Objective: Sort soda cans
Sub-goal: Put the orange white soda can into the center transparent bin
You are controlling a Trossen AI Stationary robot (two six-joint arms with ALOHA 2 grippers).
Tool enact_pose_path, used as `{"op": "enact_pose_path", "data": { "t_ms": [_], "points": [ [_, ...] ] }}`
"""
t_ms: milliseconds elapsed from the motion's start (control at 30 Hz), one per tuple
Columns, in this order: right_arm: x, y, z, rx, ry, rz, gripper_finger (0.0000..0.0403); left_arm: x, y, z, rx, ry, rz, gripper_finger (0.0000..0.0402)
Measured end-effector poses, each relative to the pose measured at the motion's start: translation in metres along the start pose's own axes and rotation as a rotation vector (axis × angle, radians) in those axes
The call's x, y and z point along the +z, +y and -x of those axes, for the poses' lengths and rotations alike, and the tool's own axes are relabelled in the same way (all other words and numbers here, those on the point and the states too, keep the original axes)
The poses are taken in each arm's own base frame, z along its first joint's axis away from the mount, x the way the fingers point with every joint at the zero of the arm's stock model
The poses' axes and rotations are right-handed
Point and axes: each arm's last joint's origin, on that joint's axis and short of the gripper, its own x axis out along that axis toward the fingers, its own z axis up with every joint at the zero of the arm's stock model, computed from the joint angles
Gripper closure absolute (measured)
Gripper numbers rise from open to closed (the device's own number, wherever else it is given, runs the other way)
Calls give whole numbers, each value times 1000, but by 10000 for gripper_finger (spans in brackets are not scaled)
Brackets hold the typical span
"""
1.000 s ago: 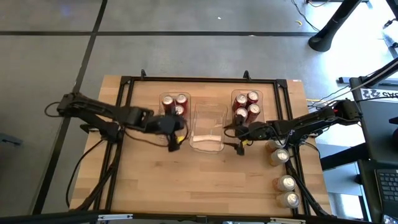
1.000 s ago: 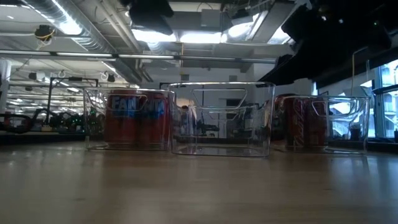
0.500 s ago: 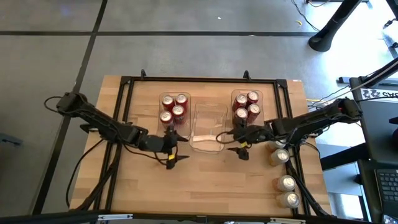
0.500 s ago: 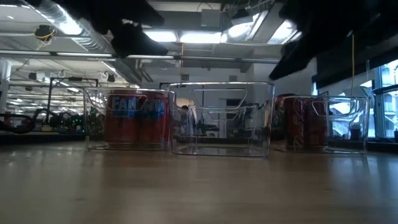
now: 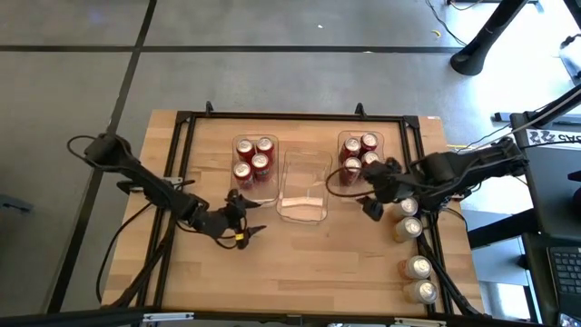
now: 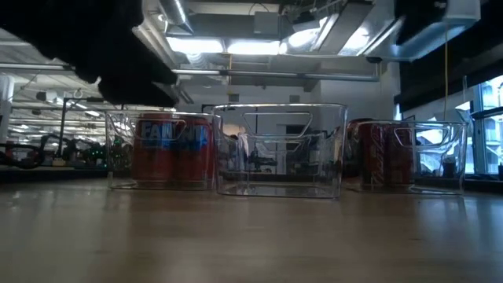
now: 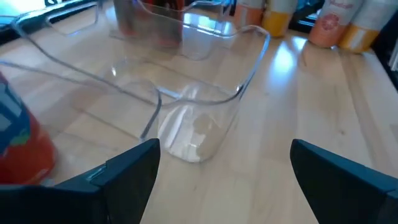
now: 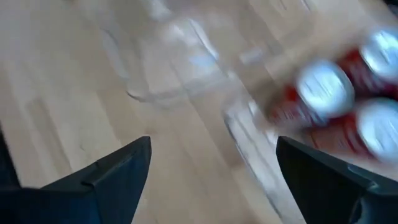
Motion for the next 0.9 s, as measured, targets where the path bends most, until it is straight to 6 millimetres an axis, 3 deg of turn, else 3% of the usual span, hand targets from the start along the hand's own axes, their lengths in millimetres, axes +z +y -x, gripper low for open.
{"op": "enact_pose_path", "data": {
  "t_ms": [333, 500, 900],
  "points": [
    [-24, -23, 14, -199, 329, -321, 56, -6, -1, 0, 7, -1, -37, 54],
    [-30, -22, 6, -206, 408, -445, 56, -6, -1, 0, 7, 0, -79, 54],
    [-46, -38, -30, -340, 529, -440, 56, -14, -2, -6, 21, 26, -136, 54]
  ]
}}
